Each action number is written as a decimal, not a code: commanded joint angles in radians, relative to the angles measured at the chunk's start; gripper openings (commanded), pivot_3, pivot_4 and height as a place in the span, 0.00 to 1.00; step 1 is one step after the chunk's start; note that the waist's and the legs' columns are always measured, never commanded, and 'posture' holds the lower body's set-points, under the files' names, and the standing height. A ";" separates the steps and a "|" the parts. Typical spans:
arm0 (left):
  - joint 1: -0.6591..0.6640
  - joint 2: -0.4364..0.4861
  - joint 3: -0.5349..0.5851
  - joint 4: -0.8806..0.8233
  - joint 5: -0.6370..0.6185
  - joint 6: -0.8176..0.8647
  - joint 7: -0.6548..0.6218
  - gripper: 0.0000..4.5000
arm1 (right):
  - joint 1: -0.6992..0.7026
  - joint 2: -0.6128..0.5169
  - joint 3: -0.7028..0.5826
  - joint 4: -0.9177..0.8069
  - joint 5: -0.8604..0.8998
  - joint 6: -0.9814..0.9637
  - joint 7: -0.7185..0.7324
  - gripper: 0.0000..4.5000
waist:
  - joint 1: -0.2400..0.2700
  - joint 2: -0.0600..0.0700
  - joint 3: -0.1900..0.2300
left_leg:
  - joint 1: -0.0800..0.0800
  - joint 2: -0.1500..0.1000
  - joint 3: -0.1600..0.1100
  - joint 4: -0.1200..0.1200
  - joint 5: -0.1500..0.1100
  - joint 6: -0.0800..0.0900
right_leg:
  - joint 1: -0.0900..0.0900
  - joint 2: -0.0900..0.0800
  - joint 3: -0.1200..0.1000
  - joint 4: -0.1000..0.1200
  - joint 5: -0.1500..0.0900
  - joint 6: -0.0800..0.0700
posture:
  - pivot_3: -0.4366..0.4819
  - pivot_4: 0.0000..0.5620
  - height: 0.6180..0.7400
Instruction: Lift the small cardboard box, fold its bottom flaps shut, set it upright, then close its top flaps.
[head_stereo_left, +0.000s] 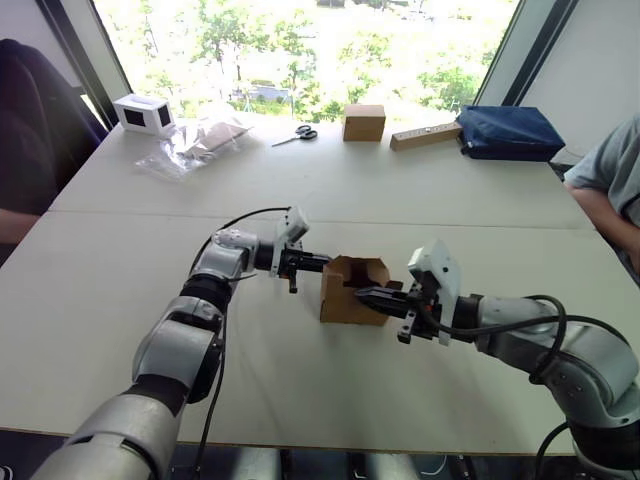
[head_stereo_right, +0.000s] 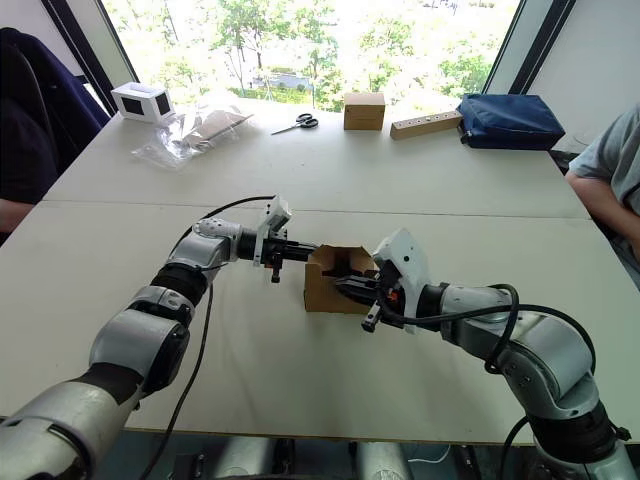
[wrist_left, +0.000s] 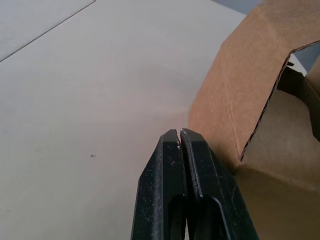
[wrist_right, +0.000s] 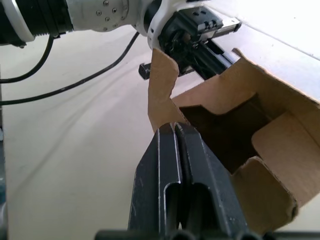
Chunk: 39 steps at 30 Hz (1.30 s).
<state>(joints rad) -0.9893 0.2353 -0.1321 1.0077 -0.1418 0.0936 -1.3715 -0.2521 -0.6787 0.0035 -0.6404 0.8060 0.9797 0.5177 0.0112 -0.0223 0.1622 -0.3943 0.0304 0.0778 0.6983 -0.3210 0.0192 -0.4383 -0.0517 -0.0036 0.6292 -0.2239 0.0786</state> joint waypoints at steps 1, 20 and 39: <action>-0.002 -0.008 0.019 -0.033 -0.006 -0.013 0.008 0.01 | -0.030 0.013 0.015 0.008 -0.027 -0.032 0.007 0.00 | 0.000 0.000 0.000 | 0.000 0.000 0.000 0.000 0.000 0.000 | 0.000 0.000 0.000 0.000 0.000 0.000 | 0.48 0.27 1.00; 0.018 -0.027 0.016 -0.066 -0.009 -0.016 0.013 0.01 | -0.066 0.045 0.090 0.101 -0.122 -0.052 0.033 0.00 | -0.001 0.000 0.000 | 0.000 0.000 0.000 0.000 0.000 0.000 | 0.000 0.001 0.000 0.000 0.000 0.000 | 0.48 0.27 1.00; 0.017 0.133 0.148 -0.201 -0.074 0.044 0.106 0.01 | -0.083 0.072 0.078 0.131 -0.141 -0.059 0.073 0.00 | -0.007 0.000 0.000 | 0.000 0.001 0.000 0.000 0.000 0.000 | -0.001 0.001 0.000 0.001 0.000 0.000 | 0.48 0.27 1.00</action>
<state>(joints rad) -0.9729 0.3520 -0.0030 0.9051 -0.1868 0.1125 -1.2463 -0.3285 -0.6071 0.1021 -0.4856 0.6583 0.9329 0.5810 0.0044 -0.0222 0.1622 -0.3944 0.0315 0.0777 0.6981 -0.3210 0.0192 -0.4392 -0.0505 -0.0037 0.6300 -0.2237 0.0788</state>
